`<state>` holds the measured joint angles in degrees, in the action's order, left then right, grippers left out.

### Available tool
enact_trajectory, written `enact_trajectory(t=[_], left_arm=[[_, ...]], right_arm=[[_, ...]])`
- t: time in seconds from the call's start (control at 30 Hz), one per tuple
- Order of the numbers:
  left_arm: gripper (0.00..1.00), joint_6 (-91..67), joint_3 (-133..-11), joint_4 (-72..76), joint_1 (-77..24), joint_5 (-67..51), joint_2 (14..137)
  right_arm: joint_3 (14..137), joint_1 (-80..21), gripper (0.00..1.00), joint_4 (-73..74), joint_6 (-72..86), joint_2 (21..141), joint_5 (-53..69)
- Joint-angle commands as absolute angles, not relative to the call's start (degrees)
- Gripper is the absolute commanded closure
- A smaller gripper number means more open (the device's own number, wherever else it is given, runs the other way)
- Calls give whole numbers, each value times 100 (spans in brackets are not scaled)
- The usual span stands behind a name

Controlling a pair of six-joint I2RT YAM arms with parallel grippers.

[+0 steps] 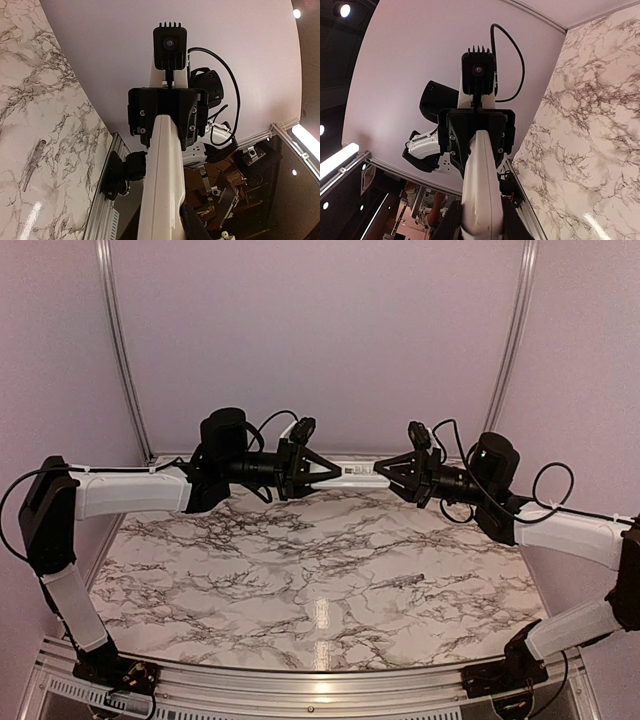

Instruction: Unload the batteries from the remote control

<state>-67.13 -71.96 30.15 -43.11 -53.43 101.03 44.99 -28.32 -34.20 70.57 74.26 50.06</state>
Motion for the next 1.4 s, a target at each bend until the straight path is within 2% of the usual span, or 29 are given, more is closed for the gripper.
enact_trajectory(t=[0.0, 0.07, 0.13, 0.2, 0.27, 0.43, 0.77, 0.97, 1.37], left_arm=[[100, -6816, -7325, 3113, -4352, -5374, 10202], [100, -6833, -7314, 3121, -4357, -5359, 10190], [100, -6831, -7284, 3122, -4353, -5330, 10166], [100, -6820, -7250, 3091, -4353, -5271, 10124], [100, -6732, -7227, 3011, -4358, -5196, 10078], [100, -6477, -7021, 2961, -4357, -5066, 9873], [100, -5724, -6948, 1952, -4347, -4639, 9464], [100, -5254, -6757, 1428, -4341, -4161, 9120], [100, -4792, -6627, 103, -4336, -3290, 8953]], right_arm=[[4683, -2892, 100, -3436, 6919, 7439, 5030], [4728, -2889, 98, -3241, 6816, 7450, 5015], [4785, -2892, 86, -2966, 6653, 7453, 5003], [4928, -2887, 68, -2551, 6390, 7431, 4959], [5076, -2889, 57, -2071, 6070, 7413, 4894], [5341, -2894, 40, -1330, 5582, 7391, 4741], [5989, -2883, 28, 72, 4667, 7337, 4332], [6449, -2883, 28, 1001, 4184, 7264, 3701], [6844, -2883, 27, 1529, 3947, 7244, 3188]])
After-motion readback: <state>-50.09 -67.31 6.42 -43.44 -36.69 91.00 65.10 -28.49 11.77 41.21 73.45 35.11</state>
